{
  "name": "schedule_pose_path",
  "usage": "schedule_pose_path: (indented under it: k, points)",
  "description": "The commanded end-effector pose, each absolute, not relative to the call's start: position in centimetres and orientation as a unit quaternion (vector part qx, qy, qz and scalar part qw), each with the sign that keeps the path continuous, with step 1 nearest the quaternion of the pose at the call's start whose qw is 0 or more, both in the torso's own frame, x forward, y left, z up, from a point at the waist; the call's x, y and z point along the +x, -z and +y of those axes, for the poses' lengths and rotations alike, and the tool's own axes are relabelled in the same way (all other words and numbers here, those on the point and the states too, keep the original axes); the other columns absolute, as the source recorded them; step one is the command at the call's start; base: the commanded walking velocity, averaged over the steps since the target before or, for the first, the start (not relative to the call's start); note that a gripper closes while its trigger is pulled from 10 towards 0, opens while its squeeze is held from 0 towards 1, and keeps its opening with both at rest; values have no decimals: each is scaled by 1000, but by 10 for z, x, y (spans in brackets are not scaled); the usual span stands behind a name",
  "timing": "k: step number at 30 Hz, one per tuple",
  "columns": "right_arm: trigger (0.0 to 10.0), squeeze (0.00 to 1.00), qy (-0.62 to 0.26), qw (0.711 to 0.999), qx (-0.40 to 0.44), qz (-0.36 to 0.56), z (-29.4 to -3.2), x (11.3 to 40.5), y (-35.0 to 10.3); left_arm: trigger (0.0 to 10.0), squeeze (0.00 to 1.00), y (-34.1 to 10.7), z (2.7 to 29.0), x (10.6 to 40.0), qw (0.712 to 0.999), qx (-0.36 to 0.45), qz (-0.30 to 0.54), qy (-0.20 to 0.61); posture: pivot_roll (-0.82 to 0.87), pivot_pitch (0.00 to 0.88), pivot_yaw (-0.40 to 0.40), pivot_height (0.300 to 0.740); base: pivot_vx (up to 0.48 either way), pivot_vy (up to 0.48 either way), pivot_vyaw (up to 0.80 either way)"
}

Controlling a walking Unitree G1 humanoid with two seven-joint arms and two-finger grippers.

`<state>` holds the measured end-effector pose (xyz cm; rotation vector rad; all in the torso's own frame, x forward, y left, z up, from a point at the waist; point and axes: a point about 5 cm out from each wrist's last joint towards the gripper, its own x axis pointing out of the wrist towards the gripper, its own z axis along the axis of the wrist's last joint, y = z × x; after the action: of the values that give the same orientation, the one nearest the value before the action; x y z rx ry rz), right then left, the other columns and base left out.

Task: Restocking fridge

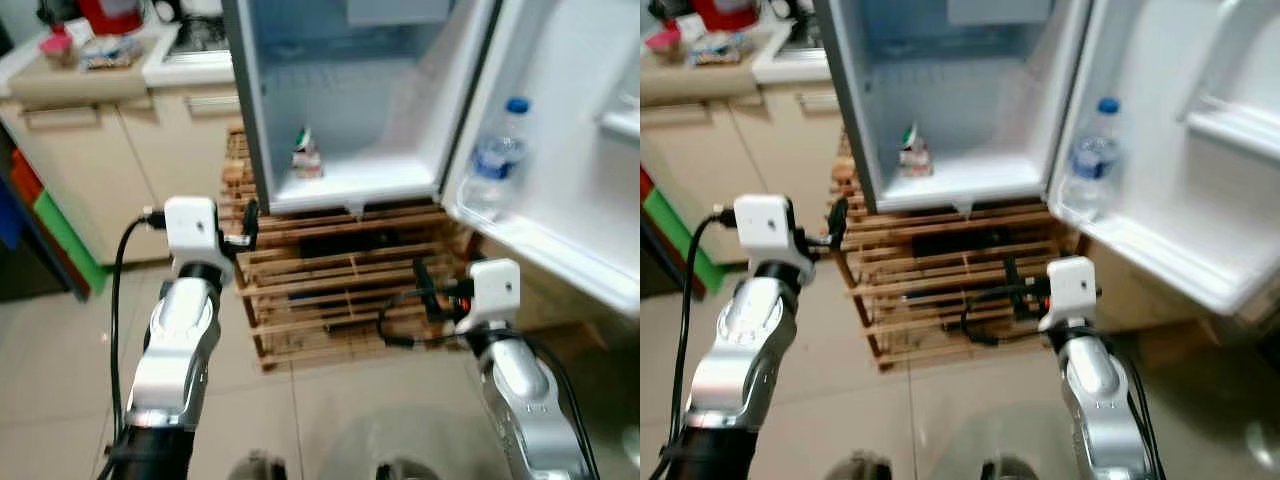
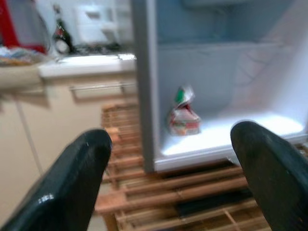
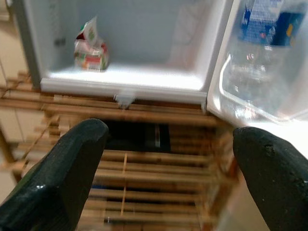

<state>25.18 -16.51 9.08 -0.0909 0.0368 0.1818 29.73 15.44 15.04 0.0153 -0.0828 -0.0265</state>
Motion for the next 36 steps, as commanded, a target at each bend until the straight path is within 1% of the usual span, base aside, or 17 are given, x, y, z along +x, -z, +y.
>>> schedule_pose_path:
  k: [1,7,10,11,12,14,15,17,20,21,22,23,27,30,34,35,36]
  points:
    - [10000,0,-101,994,-45,17,-162,252,-93,10000,0,-151,153,298,999,10,-42,20,-202,8,48,716,0,-465,0]
    - [10000,0,-102,992,-53,42,-167,246,-82,10000,0,-149,151,300,999,7,-39,27,-212,3,55,716,0,-464,0]
    - [10000,0,-97,990,-67,76,-181,231,-68,10000,0,-148,151,300,999,7,-38,27,-212,0,52,716,0,-465,0]
    - [10000,0,-92,989,-75,93,-189,224,-60,10000,0,-147,151,301,999,7,-37,27,-221,0,48,716,0,-465,0]
    - [10000,0,-73,983,-100,134,-209,208,-43,10000,0,-145,151,302,999,4,-31,25,-224,0,48,716,0,-465,0]
    - [10000,0,-67,981,-107,147,-216,203,-39,10000,0,-144,151,302,999,3,-29,25,-224,0,48,716,0,-465,0]
    - [10000,0,-34,979,-111,171,-232,195,-31,10000,0,-143,151,302,999,2,-27,23,-237,0,52,716,0,-465,0]
    - [10000,0,1,972,-122,199,-248,188,-24,10000,0,-142,152,303,999,0,-25,23,-237,0,52,716,0,-461,0]
    - [10000,0,23,943,-169,287,-273,169,-4,10000,0,-137,151,308,1000,-8,-10,21,-257,0,60,716,0,-293,0]
    - [10000,0,26,925,-200,322,-286,159,3,10000,0,-133,151,311,1000,-11,5,19,-261,0,63,716,0,0,0]
    - [10000,0,26,925,-200,322,-286,159,3,10000,0,-133,151,311,1000,-11,5,19,-261,0,63,716,0,0,0]
    - [10000,0,71,918,-205,331,-307,154,2,10000,0,-121,152,314,999,-8,41,25,-268,0,70,716,0,0,0]
    - [10000,0,167,916,-223,288,-342,162,-18,10000,0,-95,165,319,994,12,105,4,-277,4,76,716,0,0,0]
    - [10000,0,216,925,-239,204,-355,185,-50,10000,0,-71,176,318,985,46,168,-10,-287,9,84,716,0,0,0]
    - [10000,0,208,939,-257,90,-345,223,-97,10000,0,-56,180,315,974,77,212,-16,-292,10,84,716,0,0,0]
    - [10000,0,208,939,-257,90,-345,223,-97,10000,0,-56,180,315,974,77,212,-16,-292,10,84,716,0,0,0]
    - [10000,0,199,943,-261,52,-334,240,-114,10000,0,-55,174,316,973,90,212,-4,-291,13,81,716,0,0,0]
